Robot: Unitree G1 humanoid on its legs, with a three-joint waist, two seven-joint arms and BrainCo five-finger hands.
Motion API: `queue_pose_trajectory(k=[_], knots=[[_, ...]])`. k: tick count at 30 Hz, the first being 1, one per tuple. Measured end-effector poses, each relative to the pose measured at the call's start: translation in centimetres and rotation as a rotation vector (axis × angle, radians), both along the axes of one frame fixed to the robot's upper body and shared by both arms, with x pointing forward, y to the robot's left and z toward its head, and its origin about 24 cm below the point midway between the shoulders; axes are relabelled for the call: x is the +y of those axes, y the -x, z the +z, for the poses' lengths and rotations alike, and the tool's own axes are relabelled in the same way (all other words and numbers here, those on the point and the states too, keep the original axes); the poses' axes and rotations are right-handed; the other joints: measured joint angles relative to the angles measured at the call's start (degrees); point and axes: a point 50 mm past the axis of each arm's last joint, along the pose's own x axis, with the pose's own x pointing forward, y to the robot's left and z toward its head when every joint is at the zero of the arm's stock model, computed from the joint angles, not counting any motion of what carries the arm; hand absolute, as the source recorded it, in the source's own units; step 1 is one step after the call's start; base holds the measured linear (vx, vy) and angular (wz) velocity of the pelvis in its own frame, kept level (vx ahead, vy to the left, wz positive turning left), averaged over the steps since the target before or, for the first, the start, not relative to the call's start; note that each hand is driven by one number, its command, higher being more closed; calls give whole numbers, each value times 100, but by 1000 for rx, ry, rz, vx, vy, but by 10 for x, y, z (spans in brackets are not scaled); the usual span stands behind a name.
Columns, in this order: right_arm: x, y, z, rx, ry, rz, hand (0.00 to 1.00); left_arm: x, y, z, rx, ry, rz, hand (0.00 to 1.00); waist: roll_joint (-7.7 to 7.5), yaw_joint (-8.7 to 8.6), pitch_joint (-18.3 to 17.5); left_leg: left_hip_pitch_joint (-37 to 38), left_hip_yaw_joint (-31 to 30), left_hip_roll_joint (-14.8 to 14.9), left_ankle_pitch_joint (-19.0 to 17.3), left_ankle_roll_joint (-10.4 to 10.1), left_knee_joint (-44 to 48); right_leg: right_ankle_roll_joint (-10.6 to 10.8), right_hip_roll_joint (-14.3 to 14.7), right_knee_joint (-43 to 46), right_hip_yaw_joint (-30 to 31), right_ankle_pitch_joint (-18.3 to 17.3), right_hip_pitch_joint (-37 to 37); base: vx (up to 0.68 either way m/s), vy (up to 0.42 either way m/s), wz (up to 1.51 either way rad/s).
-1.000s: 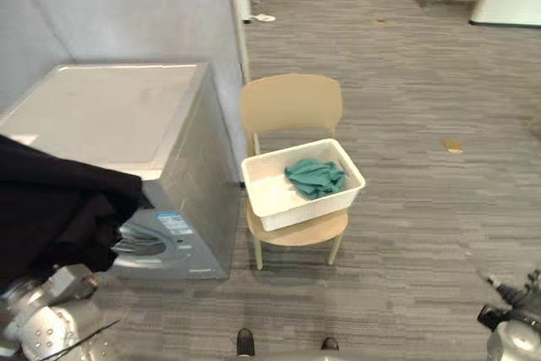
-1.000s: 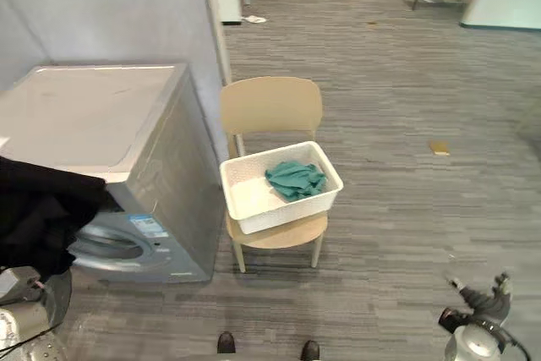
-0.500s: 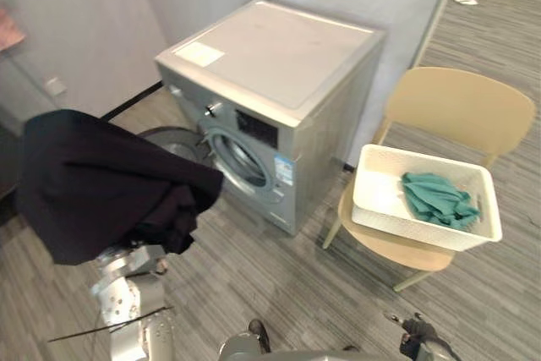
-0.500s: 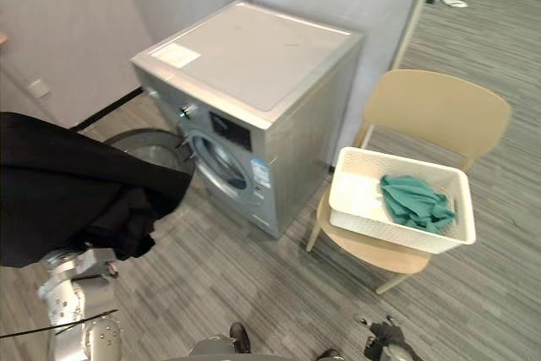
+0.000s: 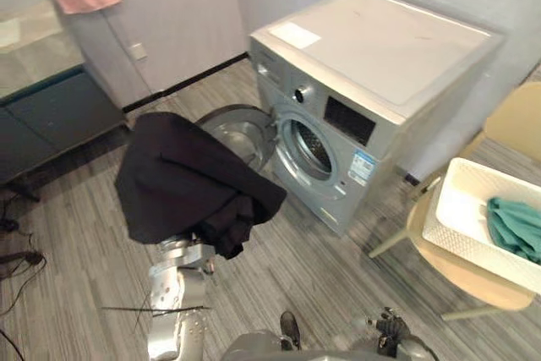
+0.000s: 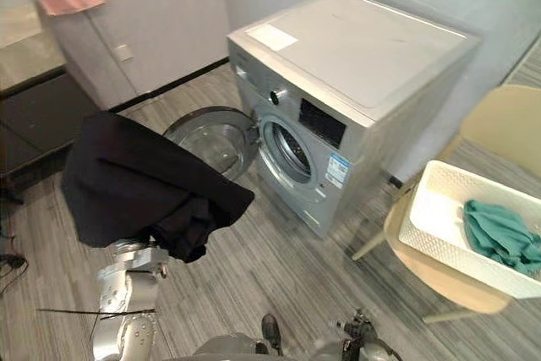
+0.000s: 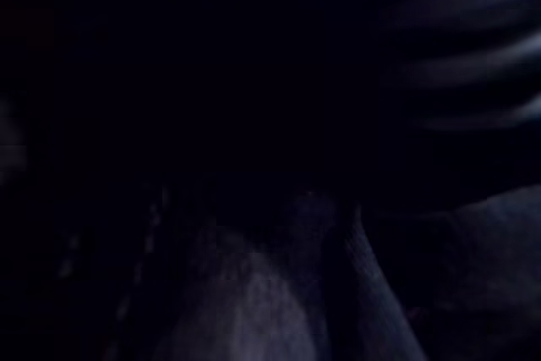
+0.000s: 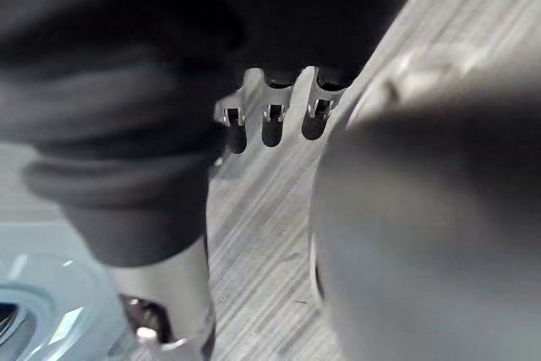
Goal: Pick up the laundry basket with both hands and put the clothes into the washing machine.
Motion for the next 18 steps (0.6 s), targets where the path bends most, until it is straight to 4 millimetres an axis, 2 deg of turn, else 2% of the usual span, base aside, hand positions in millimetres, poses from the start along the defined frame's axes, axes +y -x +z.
queue_pose_trajectory(k=[1, 2, 3, 4, 5, 6, 7, 8, 9, 10, 11, 12, 14, 16, 18], knots=[[4, 0, 0, -9, -10, -5, 0, -5, -1, -5, 26, 4, -22, 100, -45, -16, 23, 116, 21, 6, -27, 34, -51, 90, 278, 202, 60, -53, -262, 148, 25, 38], [7, -1, 1, -21, -21, -17, 0, -8, -1, -5, 30, 8, -36, 100, -138, -11, 16, 203, 79, 7, -35, 36, -193, 106, 508, 155, -236, -41, -540, 134, 20, 20], [7, 0, 1, -21, -23, -20, 0, -8, -1, -6, 31, 8, -36, 100, -141, -13, 7, 224, 90, 7, -35, 36, -243, 114, 540, 109, -334, -32, -572, 126, 23, 2], [9, 1, 0, -17, -30, -26, 0, -10, 0, -7, 37, 12, -42, 100, -158, -8, -39, 338, 232, -8, -268, -292, -485, 27, 643, -281, -739, 25, -665, 185, 13, 11], [12, 4, -1, -12, -40, -35, 0, -11, -1, -5, 30, 10, -46, 100, -331, -47, -90, 328, 412, 21, -399, -267, -92, -55, 609, -565, -945, 60, -675, 351, -69, 41], [11, 8, -1, -18, -42, -59, 0, -15, -4, -4, 23, 17, -61, 100, -296, -142, -43, 310, 523, 173, -483, -86, 238, -84, 710, -668, -1092, 83, -564, 451, -106, 53], [6, 16, -2, 5, -27, -61, 0, -20, -4, -8, 46, 37, -68, 100, -267, -135, -64, 440, 472, 201, -743, -149, 468, -349, 701, -762, -1049, 319, -318, 423, -101, 43], [1, 22, -2, 19, -15, -61, 0, -23, -4, -9, 50, 45, -75, 100, -204, -124, -80, 434, 420, 254, -903, -178, 628, -328, 720, -797, -1152, 378, -151, 386, -33, 16], [-2, 34, -4, 47, -7, -65, 0, -27, -4, -8, 47, 49, -92, 100, -60, -74, -131, 458, 417, 475, -1238, -323, 1076, -290, 853, -835, -1331, 370, 88, 420, -4, 8], [-4, 40, -4, 60, 0, -67, 0, -28, -4, -8, 43, 49, -94, 100, 24, -22, -147, 337, 493, 726, -1382, -509, 1835, -328, 969, -962, -1337, 327, 274, 472, 0, -5], [-5, 44, -4, 71, 4, -64, 0, -28, -4, -8, 42, 50, -93, 100, 40, -6, -136, -281, 529, 1228, -1242, -768, 3637, -345, 1159, -1078, -1285, 228, 512, 416, 10, -22], [-6, 45, -4, 72, 6, -62, 0, -27, -3, -8, 46, 49, -88, 100, 52, 36, -131, -487, 528, 1441, -1042, -905, 4279, -352, 1248, -1116, -1214, 191, 619, 392, 38, -51], [-4, 41, -2, 59, 12, -53, 0, -19, -1, -11, 60, 46, -54, 100, 35, 172, -131, -991, 449, 2077, -1115, -799, 5562, -401, 1414, -1130, -865, 81, 893, 400, 83, -87], [1, 28, 2, 16, 14, -11, 0, -12, 0, -13, 70, 42, -22, 100, -40, 166, -138, -1213, 248, 2344, -1245, -649, 5469, -342, 1408, -1213, -523, 56, 992, 324, 133, -99], [5, 16, 5, -19, 12, 14, 0, -8, 1, -15, 86, 42, 4, 100, -93, 228, -141, -1262, -187, 2430, -1263, -646, 4731, -230, 1358, -1343, -21, 122, 1028, 278, 225, -121]])
